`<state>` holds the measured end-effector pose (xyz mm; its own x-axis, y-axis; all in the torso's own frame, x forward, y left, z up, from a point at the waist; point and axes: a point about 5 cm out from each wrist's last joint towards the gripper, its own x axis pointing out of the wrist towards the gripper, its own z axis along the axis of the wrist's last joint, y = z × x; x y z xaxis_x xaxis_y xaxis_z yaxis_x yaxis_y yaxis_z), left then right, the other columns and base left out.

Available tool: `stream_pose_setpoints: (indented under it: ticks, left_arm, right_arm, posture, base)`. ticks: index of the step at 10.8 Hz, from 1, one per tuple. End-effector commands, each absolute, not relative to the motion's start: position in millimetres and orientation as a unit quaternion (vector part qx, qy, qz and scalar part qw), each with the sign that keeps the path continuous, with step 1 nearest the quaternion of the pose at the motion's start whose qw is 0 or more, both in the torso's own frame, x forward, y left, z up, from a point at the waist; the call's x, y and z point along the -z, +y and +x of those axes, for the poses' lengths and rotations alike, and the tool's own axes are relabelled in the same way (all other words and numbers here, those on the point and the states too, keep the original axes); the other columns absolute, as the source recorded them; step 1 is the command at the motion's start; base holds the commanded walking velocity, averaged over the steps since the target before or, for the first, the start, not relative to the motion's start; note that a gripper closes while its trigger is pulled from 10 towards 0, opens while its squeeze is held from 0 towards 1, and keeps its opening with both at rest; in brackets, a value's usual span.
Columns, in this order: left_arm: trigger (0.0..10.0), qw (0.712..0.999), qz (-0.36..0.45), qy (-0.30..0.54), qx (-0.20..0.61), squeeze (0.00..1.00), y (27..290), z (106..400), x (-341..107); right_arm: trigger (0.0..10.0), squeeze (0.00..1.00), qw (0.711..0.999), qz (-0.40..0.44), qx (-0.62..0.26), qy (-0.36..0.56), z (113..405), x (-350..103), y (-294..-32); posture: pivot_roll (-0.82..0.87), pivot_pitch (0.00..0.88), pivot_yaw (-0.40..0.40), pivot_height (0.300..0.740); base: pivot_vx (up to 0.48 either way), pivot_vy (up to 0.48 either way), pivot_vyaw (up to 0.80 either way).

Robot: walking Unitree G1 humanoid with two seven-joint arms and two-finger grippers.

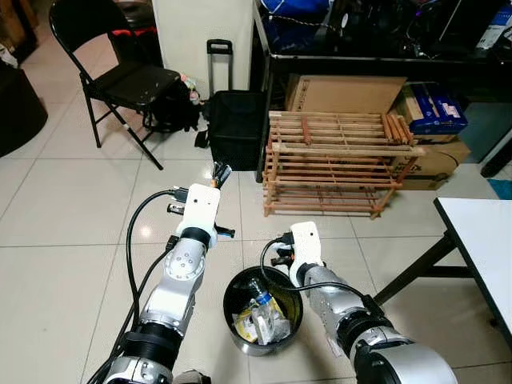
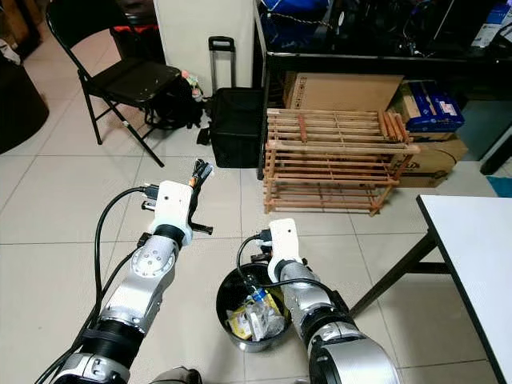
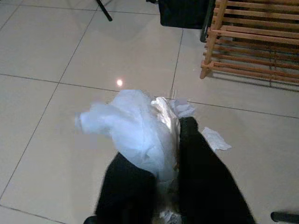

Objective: Picking trash to rubbish bin

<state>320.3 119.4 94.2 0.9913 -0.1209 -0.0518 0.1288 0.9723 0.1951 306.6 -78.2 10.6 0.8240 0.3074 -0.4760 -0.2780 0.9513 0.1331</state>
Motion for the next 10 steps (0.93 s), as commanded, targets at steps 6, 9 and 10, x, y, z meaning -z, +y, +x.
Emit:
stream_pose_setpoints:
  ticks: [6, 9, 10]
  left_arm:
    - [10.0, 0.993, 0.103, 0.018, 0.062, 0.0, 117.2, 322.8, -95.6]
    - [10.0, 0.993, 0.103, 0.018, 0.061, 0.0, 117.3, 323.3, -95.9]
    - [10.0, 0.993, 0.103, 0.017, 0.062, 0.0, 117.3, 323.4, -96.1]
  right_arm:
    - [10.0, 1.0, 0.957, 0.039, -0.149, 0.246, 309.8, -13.7, -80.0]
    - [10.0, 1.0, 0.957, 0.04, -0.15, 0.247, 309.6, -13.5, -79.9]
    - [10.0, 1.0, 0.956, 0.041, -0.151, 0.247, 309.3, -13.3, -79.6]
  posture:
    - [0.04, 0.085, -0.056, 0.74]
    - [0.04, 0.089, -0.055, 0.74]
    - [0.04, 0.089, -0.055, 0.74]
  base:
    - [0.0, 0.0, 0.0]
    - [0.0, 0.0, 0.0]
    - [0.0, 0.0, 0.0]
